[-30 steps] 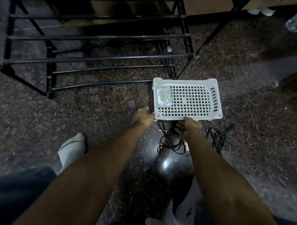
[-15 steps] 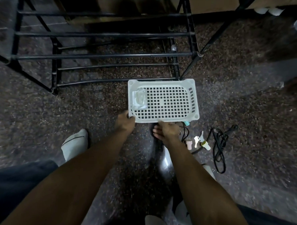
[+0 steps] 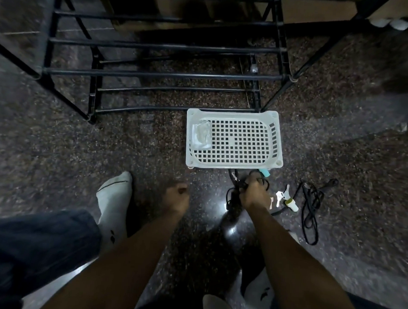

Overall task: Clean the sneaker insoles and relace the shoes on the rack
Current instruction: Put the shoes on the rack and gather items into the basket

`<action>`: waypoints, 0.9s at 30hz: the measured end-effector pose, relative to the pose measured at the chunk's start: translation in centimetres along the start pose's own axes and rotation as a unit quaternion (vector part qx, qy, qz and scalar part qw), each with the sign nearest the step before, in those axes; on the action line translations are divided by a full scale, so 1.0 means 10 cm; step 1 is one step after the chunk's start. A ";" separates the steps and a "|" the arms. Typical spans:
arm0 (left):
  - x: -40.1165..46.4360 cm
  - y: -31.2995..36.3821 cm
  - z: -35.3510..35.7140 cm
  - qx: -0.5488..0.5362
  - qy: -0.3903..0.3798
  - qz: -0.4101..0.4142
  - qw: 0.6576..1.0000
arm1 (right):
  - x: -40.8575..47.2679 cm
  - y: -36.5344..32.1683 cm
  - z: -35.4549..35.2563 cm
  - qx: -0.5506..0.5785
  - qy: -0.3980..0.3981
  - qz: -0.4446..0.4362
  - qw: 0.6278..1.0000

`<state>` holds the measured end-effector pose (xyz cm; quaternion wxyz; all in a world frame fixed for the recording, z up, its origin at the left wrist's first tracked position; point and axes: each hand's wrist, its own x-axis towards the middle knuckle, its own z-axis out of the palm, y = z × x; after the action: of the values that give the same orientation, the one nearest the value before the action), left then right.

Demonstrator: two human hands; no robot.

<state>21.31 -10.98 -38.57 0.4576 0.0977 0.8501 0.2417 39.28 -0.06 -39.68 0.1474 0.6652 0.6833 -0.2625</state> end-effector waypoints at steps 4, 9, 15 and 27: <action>-0.07 -0.15 0.09 0.017 -0.087 0.005 0.996 | -0.06 0.03 0.08 0.169 0.030 0.098 0.980; -0.15 -0.10 0.18 0.021 -0.117 0.009 0.993 | -0.31 -0.03 0.13 0.384 0.128 0.215 0.889; -0.34 0.08 0.25 -0.095 -0.194 -0.028 0.976 | -0.67 -0.36 0.36 0.511 0.021 0.063 0.857; -0.01 0.03 0.10 -0.080 -0.157 -0.031 0.984 | -0.31 0.20 -0.18 0.113 0.103 0.127 0.980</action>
<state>22.23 -10.46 -38.83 0.5990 0.0711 0.7481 0.2765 41.78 -1.74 -36.83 0.0326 0.7823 0.5708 -0.2474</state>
